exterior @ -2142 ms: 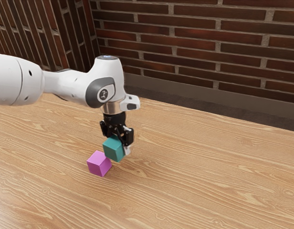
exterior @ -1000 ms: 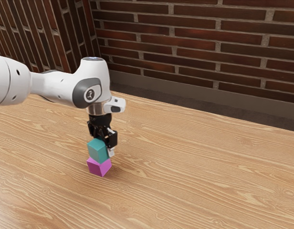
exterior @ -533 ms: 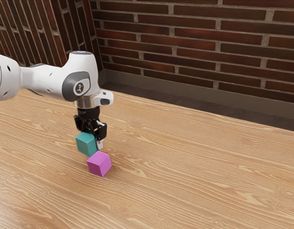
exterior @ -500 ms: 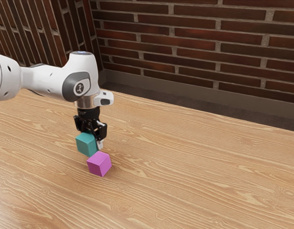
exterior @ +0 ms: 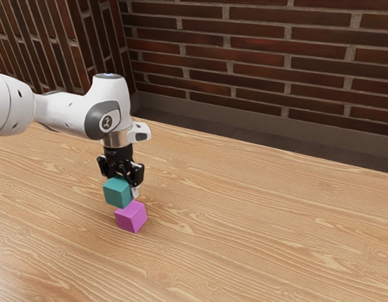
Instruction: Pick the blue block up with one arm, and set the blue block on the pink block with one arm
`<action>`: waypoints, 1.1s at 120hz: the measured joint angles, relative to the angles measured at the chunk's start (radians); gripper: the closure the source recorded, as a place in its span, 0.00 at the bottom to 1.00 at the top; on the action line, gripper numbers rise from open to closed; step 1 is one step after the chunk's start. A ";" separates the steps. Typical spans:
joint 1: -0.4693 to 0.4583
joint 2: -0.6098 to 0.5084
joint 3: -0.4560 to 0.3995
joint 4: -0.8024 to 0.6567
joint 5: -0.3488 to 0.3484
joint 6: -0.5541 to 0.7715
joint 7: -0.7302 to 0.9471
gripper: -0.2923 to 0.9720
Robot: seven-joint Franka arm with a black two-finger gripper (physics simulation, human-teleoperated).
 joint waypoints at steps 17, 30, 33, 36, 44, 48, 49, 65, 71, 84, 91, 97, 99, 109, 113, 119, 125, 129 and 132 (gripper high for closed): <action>0.000 0.013 -0.001 0.001 -0.002 0.020 -0.023 0.47; -0.001 0.021 -0.002 0.001 -0.002 0.033 -0.037 0.47; -0.002 0.023 -0.002 0.001 -0.003 0.035 -0.040 0.47; -0.003 0.024 -0.003 0.001 -0.003 0.037 -0.043 0.46; -0.005 0.025 -0.003 0.000 -0.005 0.040 -0.050 0.46; -0.006 0.025 -0.003 0.000 -0.006 0.042 -0.053 0.46; -0.006 0.025 -0.003 0.000 -0.006 0.042 -0.054 0.46; -0.005 0.024 -0.003 -0.007 -0.011 0.049 -0.066 0.47; -0.005 0.024 -0.003 -0.010 -0.013 0.052 -0.069 0.46; -0.008 0.025 -0.003 -0.012 -0.015 0.058 -0.076 0.46; -0.012 0.025 -0.003 -0.012 -0.016 0.060 -0.080 0.46; -0.014 0.025 -0.003 -0.012 -0.016 0.061 -0.082 0.46; -0.014 0.025 -0.003 -0.012 -0.016 0.062 -0.083 0.46; -0.015 0.026 -0.003 -0.020 -0.016 0.066 -0.087 0.46; -0.015 0.027 -0.003 -0.023 -0.016 0.068 -0.088 0.46; -0.015 0.027 -0.003 -0.026 -0.016 0.070 -0.090 0.47; -0.015 0.027 -0.003 -0.027 -0.016 0.072 -0.092 0.47; -0.015 0.027 -0.003 -0.027 -0.015 0.073 -0.094 0.48; -0.016 0.026 -0.003 -0.027 -0.015 0.074 -0.095 0.48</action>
